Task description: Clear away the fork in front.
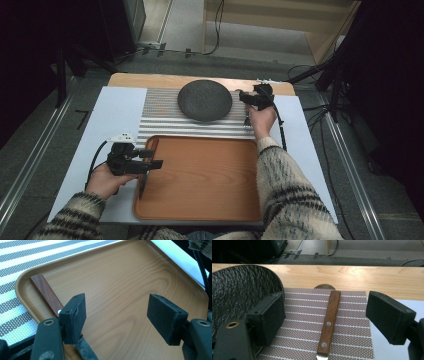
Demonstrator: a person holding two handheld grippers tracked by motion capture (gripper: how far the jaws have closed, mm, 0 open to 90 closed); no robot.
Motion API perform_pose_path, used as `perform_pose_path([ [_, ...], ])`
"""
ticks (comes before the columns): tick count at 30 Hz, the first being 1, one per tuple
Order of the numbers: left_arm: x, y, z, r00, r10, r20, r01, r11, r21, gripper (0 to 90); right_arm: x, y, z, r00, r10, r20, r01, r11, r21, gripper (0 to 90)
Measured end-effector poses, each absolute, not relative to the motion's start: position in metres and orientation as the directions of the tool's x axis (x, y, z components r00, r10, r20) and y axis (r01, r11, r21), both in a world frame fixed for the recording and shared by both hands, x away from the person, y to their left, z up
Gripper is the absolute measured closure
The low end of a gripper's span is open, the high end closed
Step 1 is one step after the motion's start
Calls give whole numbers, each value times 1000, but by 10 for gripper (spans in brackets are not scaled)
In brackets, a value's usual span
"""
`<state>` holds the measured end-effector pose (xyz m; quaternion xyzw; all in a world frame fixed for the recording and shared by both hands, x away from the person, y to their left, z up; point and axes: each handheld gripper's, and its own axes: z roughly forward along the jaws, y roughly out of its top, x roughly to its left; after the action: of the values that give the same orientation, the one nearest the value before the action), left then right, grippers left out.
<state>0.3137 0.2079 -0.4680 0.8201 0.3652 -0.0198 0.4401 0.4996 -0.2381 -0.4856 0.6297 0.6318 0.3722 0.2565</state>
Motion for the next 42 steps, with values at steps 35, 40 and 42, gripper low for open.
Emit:
perform_pose_path([
  [35,314,207,-469,734,578,-357,619,-351,702,316,515,-236,-496,-94,993,73,833,39,551,337],
  [40,314,207,-469,733,579,-357,619,-352,702,316,516,-232,-494,-85,995,51,861,48,507,400],
  [42,314,207,-469,733,580,-357,619,-351,702,316,517,-233,-494,-70,996,58,873,33,487,446],
])
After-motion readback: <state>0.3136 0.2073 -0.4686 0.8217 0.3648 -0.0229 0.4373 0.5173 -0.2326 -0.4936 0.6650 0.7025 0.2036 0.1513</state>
